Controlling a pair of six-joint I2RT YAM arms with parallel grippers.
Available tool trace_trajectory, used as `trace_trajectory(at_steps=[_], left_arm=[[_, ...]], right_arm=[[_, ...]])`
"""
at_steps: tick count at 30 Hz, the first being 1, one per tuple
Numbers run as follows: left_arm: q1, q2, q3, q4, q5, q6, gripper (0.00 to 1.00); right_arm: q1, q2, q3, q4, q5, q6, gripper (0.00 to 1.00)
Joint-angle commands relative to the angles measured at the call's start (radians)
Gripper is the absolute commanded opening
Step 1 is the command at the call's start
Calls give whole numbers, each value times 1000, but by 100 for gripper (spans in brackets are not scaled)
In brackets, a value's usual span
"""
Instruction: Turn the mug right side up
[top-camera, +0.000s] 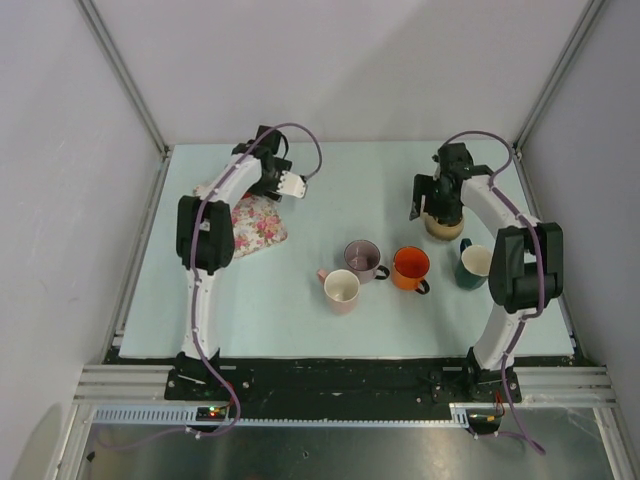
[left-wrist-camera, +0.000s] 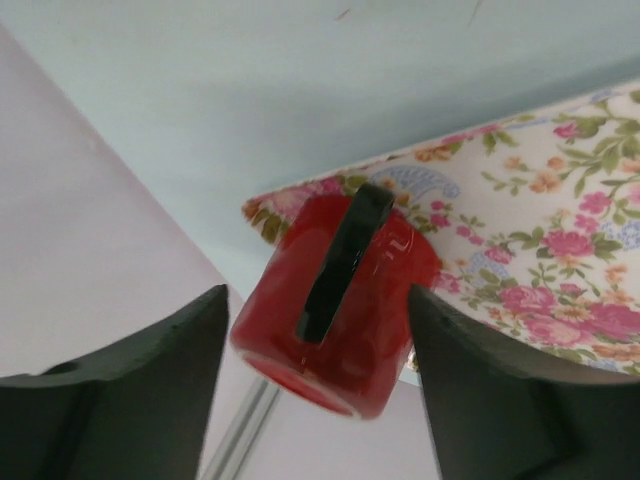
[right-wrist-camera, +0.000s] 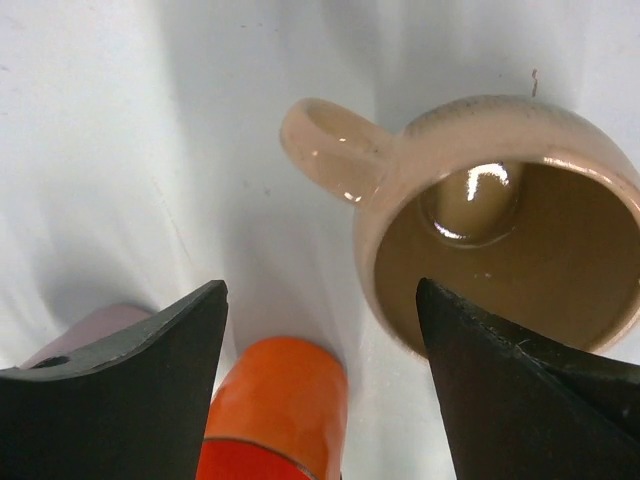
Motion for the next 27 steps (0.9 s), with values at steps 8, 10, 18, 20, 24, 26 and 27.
trace_trajectory(at_steps=[8, 10, 18, 20, 24, 26, 27], left_arm=[[-2, 54, -3, -3, -78, 28, 40], [-2, 52, -11, -4, -95, 22, 23], [-4, -53, -37, -3, -83, -84, 0], [-3, -86, -34, -3, -74, -151, 0], [-4, -170, -19, -4, -36, -339, 0], [-3, -225, -17, -4, -8, -447, 0], [-3, -263, -23, -4, 6, -498, 0]], right_arm=[[7, -158, -5, -21, -63, 19, 82], [8, -175, -5, -21, -65, 22, 82], [13, -247, 9, -44, -75, 20, 82], [18, -270, 12, -46, -90, 23, 82], [44, -321, 12, -35, -146, 36, 82], [75, -348, 10, -16, -177, 36, 83], [100, -361, 10, 1, -190, 33, 84]])
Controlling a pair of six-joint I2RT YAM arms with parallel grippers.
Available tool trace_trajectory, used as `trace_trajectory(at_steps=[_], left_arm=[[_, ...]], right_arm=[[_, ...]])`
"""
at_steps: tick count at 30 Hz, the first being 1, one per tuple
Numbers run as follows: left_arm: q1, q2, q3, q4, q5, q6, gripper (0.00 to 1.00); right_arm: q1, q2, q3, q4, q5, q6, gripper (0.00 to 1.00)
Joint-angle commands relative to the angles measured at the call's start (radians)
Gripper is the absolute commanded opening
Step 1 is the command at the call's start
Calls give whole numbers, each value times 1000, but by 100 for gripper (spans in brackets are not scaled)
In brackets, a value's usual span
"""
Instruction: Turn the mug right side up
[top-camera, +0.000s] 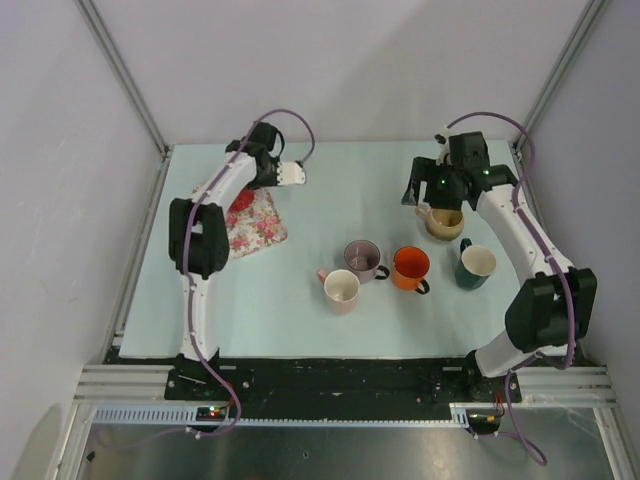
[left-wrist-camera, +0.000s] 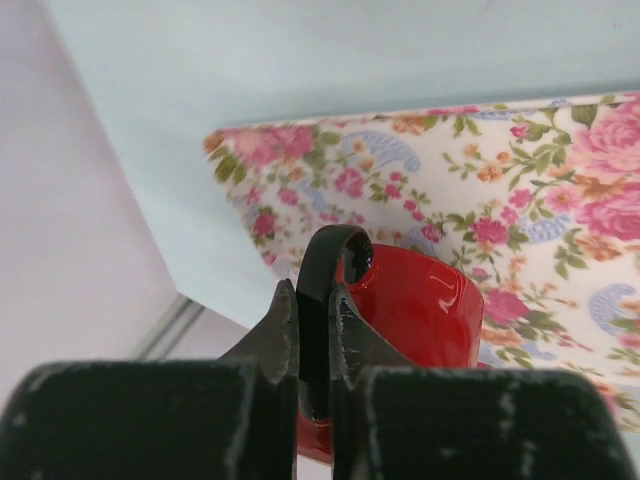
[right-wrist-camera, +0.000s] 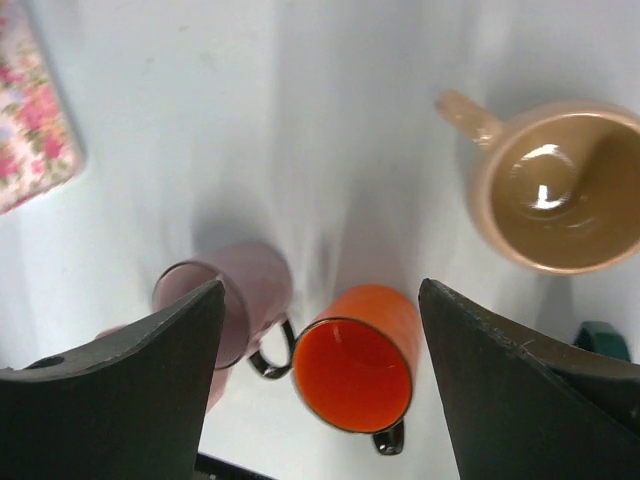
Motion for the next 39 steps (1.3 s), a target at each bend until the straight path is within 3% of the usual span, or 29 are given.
trace_trajectory(at_steps=[1, 7, 12, 16, 21, 33, 35, 36, 37, 39], left_arm=[[-2, -258, 12, 20, 53, -290, 0], [-3, -501, -92, 19, 245, -607, 0], [-3, -670, -140, 4, 546, -830, 0], [-3, -737, -127, 2, 751, -983, 0], [-3, -760, -104, -1, 941, -1077, 0], [-11, -744, -11, 0, 1015, -1129, 0], [-12, -742, -10, 0, 1023, -1132, 0], [-14, -740, -10, 0, 1024, -1133, 0], [-15, -739, -11, 0, 1025, -1133, 0], [-20, -739, -14, -1, 1023, -1131, 0]], right_arm=[[85, -100, 14, 62, -96, 3, 84], [278, -160, 14, 231, -208, 20, 91], [388, -151, -4, 456, -348, 142, 99], [420, -124, -38, 723, -426, 315, 99], [452, -84, -38, 882, -440, 412, 99], [518, -47, -43, 854, -433, 458, 94], [524, -44, -44, 880, -454, 485, 90], [527, -41, -44, 905, -466, 508, 83], [530, -35, -44, 929, -480, 526, 76], [532, -26, -44, 977, -495, 568, 51]])
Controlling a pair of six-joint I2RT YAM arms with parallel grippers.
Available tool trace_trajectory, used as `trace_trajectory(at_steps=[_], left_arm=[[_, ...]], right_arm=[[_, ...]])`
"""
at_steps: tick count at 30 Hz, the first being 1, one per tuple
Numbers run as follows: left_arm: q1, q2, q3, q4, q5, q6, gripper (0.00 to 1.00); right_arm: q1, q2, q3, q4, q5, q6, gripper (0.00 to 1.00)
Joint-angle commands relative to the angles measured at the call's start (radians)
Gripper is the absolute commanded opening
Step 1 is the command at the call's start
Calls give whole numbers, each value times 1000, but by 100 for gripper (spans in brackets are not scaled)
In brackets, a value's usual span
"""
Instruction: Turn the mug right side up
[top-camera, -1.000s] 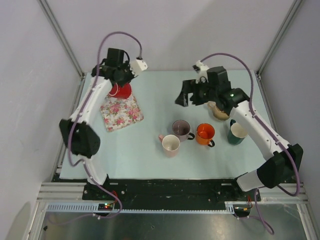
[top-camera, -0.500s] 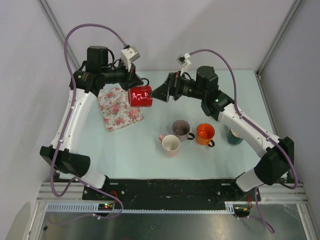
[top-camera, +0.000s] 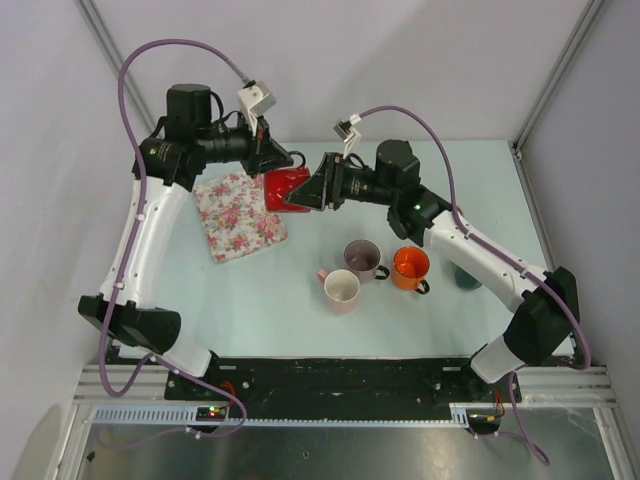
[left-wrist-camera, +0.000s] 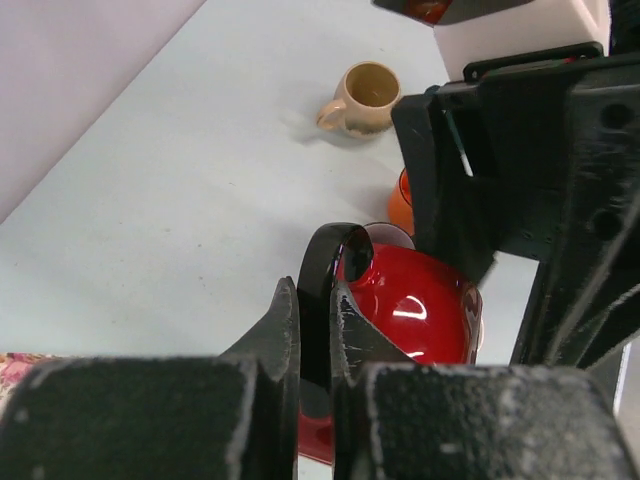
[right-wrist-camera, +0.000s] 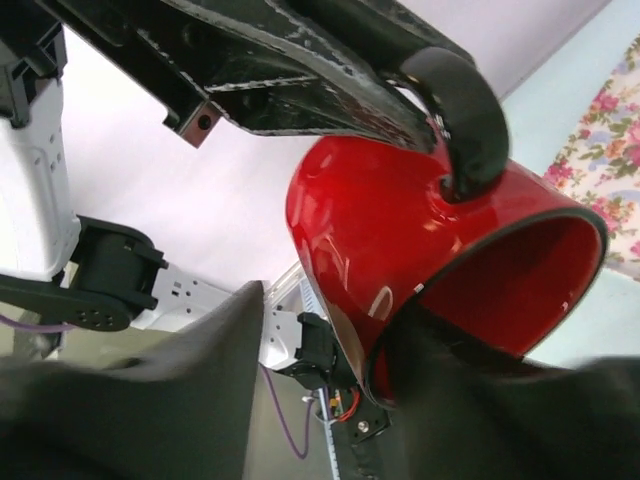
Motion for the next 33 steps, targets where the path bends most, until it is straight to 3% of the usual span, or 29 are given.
trace_trajectory(at_steps=[1, 2, 4, 7, 8, 9, 15, 23, 28, 33], left_arm=[[-15, -11, 46, 51, 48, -35, 0], [-16, -14, 44, 51, 37, -35, 0], [-15, -22, 33, 51, -16, -28, 8], [-13, -42, -1, 43, -159, 3, 75], [-10, -47, -10, 36, -198, 16, 87], [-6, -52, -19, 28, -245, 31, 93], [18, -75, -68, 11, -538, 87, 99], [42, -87, -285, 12, -689, 147, 100], [55, -70, -400, 22, -656, 108, 100], [58, -49, -468, 53, -639, 70, 100]], right_arm=[[9, 18, -1, 132, -50, 92, 31], [9, 18, -1, 123, -42, 92, 16], [6, 6, -2, 66, -6, 58, 4], [1, -45, -1, -100, 104, -38, 0], [-6, -61, -1, -173, 156, -71, 0], [-14, -84, -1, -228, 214, -97, 0], [-140, -206, 24, -606, 532, -273, 0], [-572, -209, 116, -1014, 809, -423, 0], [-824, -108, 144, -1032, 785, -456, 0], [-974, 55, 178, -1047, 719, -473, 0]])
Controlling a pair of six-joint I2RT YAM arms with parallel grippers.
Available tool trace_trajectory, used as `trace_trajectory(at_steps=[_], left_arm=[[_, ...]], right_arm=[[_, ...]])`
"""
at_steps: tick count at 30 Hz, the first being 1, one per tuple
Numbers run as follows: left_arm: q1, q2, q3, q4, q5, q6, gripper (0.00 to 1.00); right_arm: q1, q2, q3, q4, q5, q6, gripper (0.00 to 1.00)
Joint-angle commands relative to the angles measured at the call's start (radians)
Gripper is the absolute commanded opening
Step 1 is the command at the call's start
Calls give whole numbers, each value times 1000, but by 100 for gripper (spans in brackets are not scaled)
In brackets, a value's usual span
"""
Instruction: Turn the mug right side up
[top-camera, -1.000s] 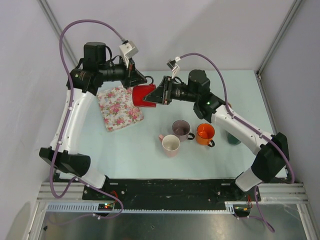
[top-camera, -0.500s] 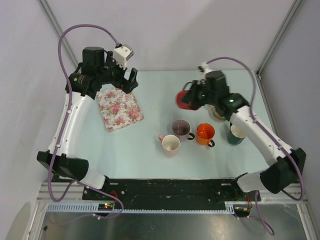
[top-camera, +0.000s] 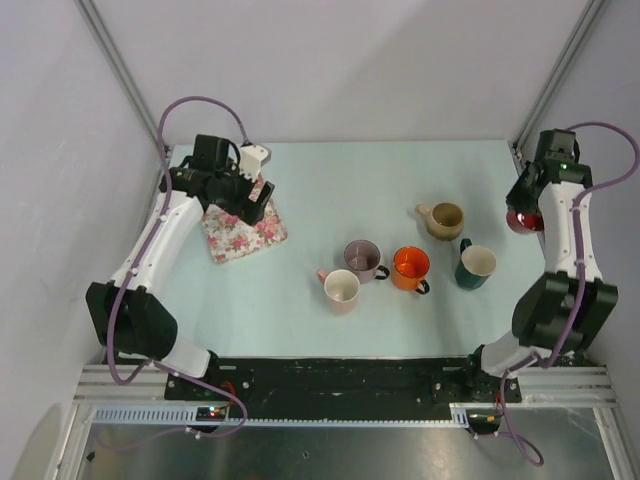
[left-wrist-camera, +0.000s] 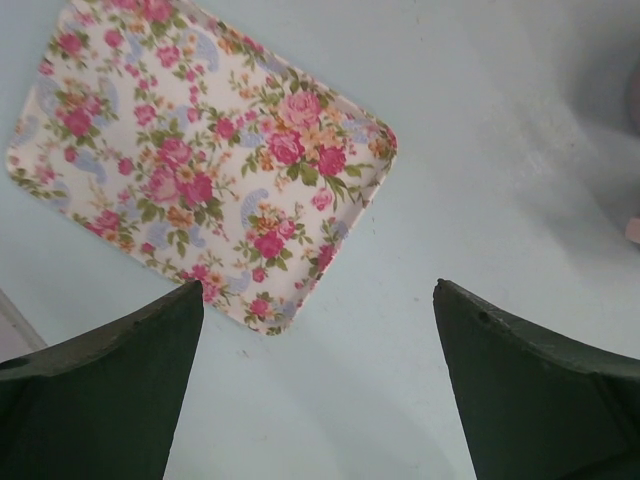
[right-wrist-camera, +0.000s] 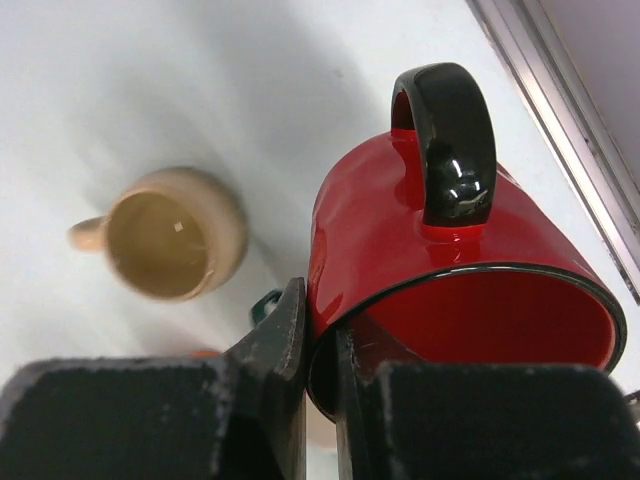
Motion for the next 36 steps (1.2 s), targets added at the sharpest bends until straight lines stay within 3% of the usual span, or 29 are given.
trace_trajectory(at_steps=[1, 6, 14, 16, 17, 19, 26, 33, 36], left_arm=[[7, -1, -43, 53, 1, -29, 100], [13, -15, -92, 77, -12, -16, 100], [26, -27, -112, 88, -2, -12, 100], [26, -29, -115, 91, -5, -14, 100], [27, -28, -117, 94, -8, -16, 100], [27, -31, -122, 102, -6, -26, 100], [27, -45, -136, 134, -25, -55, 100], [29, -106, -141, 176, -107, -86, 100], [49, -174, -164, 234, -154, -142, 100]], right_arm=[[-91, 130, 61, -16, -59, -48, 0], [-164, 268, 36, -16, -98, -41, 0], [-181, 349, -57, 33, -153, -42, 0], [-182, 351, -73, 41, -159, -43, 11], [-182, 348, -80, 44, -160, -43, 22], [-182, 343, -90, 49, -167, -46, 36], [-182, 277, -89, 43, -191, -48, 52], [-132, 97, -20, -4, -155, -67, 83], [-54, -19, -32, 28, -150, -95, 90]])
